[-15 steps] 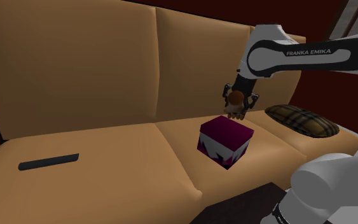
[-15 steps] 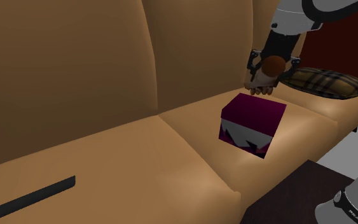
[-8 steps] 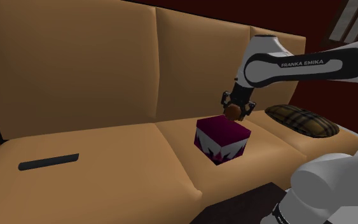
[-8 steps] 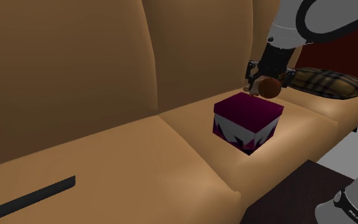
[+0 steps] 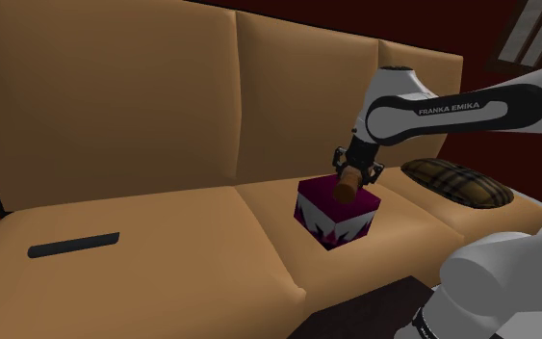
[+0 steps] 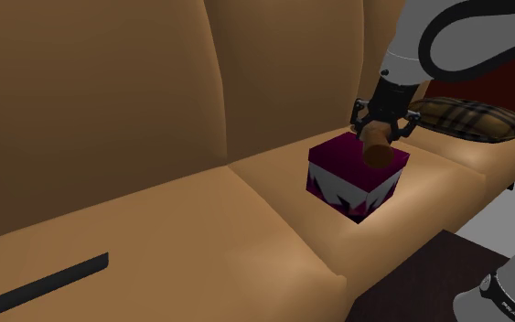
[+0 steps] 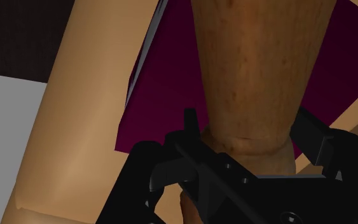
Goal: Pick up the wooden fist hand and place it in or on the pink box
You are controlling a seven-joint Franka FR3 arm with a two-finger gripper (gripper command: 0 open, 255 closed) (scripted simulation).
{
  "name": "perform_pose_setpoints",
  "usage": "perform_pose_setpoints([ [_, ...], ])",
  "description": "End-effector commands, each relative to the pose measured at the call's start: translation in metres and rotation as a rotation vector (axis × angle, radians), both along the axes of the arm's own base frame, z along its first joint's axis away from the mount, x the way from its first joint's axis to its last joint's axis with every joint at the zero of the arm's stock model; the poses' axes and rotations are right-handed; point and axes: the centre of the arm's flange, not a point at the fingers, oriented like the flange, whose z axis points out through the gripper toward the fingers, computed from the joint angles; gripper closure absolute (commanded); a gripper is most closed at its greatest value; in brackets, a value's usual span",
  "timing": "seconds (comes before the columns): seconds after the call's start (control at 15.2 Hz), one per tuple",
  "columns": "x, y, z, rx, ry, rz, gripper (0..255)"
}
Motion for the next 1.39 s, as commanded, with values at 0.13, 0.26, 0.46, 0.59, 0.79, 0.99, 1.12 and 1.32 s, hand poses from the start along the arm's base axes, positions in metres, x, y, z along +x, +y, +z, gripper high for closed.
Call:
perform_pose_setpoints([
  [0.13, 0.0, 0.0, 0.0, 0.0, -0.001, 0.0, 255],
  [0.26, 0.0, 0.0, 0.0, 0.0, -0.001, 0.0, 0],
  [0.46, 0.0, 0.0, 0.0, 0.0, -0.001, 0.0, 0],
  [0.59, 0.0, 0.0, 0.0, 0.0, -0.001, 0.0, 0],
  [0.79, -0.004, 0.005, 0.039, 0.0, -0.001, 0.0, 0],
  [0.99, -0.006, 0.006, 0.049, 0.0, -0.001, 0.0, 0],
  [1.12, -0.006, 0.006, 0.049, 0.0, -0.001, 0.0, 0],
  [1.32, -0.006, 0.006, 0.049, 0.0, -0.001, 0.0, 0],
])
